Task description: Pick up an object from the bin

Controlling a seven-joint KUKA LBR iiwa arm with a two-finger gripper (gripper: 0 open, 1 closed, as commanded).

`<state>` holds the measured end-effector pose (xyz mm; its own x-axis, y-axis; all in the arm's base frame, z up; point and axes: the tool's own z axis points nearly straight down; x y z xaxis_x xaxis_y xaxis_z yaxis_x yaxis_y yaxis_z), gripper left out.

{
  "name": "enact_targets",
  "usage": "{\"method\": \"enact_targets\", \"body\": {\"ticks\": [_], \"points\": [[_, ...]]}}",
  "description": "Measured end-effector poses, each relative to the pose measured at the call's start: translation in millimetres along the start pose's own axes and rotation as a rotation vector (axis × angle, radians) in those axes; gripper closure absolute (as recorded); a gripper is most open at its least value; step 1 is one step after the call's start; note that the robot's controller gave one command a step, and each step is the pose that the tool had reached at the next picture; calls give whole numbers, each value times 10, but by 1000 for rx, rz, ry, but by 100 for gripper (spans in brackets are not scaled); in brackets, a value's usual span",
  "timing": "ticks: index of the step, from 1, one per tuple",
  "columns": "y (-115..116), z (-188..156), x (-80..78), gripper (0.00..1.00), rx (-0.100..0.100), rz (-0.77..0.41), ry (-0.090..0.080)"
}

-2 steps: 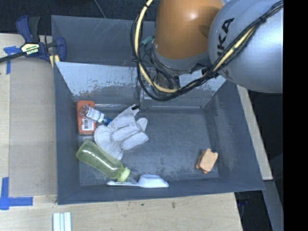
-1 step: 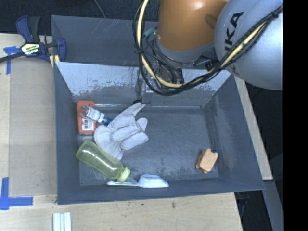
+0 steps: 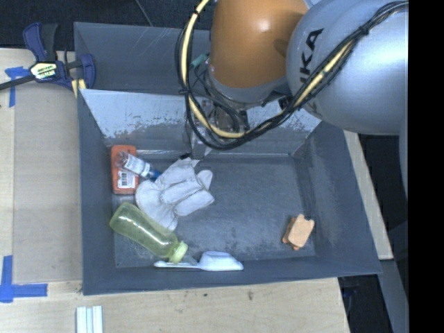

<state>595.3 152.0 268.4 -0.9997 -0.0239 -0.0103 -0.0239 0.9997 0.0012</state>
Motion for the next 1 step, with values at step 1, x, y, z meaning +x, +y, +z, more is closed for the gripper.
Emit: {"method": "enact_targets", "body": {"ticks": [1], "points": [[-64, 284, 27, 0, 1, -31, 6]]}}
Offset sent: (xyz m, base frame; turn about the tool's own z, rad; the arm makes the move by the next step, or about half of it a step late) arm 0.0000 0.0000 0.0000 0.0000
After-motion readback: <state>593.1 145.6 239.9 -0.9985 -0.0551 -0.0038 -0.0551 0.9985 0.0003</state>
